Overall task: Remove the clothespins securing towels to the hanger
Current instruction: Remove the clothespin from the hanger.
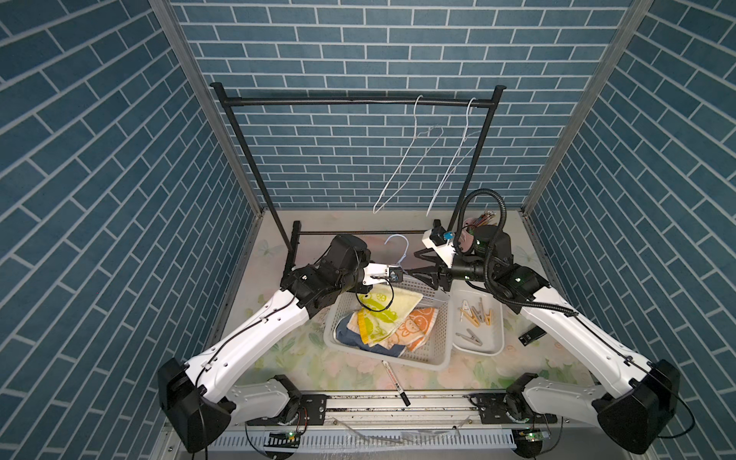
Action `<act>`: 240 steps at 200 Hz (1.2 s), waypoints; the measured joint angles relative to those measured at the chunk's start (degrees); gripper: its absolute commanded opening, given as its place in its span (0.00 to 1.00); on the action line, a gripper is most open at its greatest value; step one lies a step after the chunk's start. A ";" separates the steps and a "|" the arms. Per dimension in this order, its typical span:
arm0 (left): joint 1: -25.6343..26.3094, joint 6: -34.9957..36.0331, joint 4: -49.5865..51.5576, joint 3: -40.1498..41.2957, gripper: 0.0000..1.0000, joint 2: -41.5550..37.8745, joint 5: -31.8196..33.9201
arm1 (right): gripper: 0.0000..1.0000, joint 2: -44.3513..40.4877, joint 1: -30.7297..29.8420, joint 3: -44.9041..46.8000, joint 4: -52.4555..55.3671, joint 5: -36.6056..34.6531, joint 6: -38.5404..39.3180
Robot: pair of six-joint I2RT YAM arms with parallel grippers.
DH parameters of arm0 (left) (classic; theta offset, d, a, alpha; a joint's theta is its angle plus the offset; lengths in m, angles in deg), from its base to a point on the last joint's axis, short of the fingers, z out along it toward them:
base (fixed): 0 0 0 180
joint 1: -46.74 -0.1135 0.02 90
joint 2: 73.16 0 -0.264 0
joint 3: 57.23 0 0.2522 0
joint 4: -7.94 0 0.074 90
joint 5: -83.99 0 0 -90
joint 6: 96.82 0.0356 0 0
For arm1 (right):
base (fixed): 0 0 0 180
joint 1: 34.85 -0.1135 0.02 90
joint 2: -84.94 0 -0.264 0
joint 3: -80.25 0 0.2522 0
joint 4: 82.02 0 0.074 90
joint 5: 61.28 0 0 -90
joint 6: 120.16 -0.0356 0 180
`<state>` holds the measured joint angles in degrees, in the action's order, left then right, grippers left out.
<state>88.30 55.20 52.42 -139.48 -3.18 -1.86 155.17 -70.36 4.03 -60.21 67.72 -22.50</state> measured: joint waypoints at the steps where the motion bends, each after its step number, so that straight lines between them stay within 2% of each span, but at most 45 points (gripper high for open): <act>1: 0.00 0.00 -0.02 0.00 0.00 0.00 0.00 | 0.58 0.11 0.00 0.00 -0.15 0.09 -0.02; 34: 0.20 0.04 -1.29 0.00 0.00 0.00 0.35 | 0.54 4.94 0.00 -0.07 -6.71 4.37 -1.97; 75: 0.37 0.20 -1.97 0.00 0.00 0.00 0.31 | 0.33 8.74 0.00 -0.31 -13.62 9.77 -5.05; 121: 0.37 0.17 -1.97 0.00 0.00 0.00 0.35 | 0.17 10.84 -0.13 -1.55 -15.04 14.93 -5.29; 161: 0.48 0.44 -1.77 -0.04 0.00 0.02 0.26 | 0.00 10.88 -0.07 -1.55 -14.73 16.57 -3.91; 177: 0.48 0.42 -1.40 -0.04 0.00 0.04 0.17 | 0.00 10.88 -0.15 -1.57 -14.16 16.90 -2.80; 212: 0.46 -0.42 -1.57 -0.13 0.34 -0.07 -0.46 | 0.00 10.38 -0.44 -1.66 -11.37 15.80 1.38; 240: 0.48 -1.46 -1.27 -0.26 0.49 -2.21 -1.44 | 0.00 9.05 -0.48 -1.66 -8.61 13.11 6.99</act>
<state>88.78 53.74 51.15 -139.74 -5.39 -3.31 164.22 -70.84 2.37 -68.82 80.84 -15.50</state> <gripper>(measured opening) 0.448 0.070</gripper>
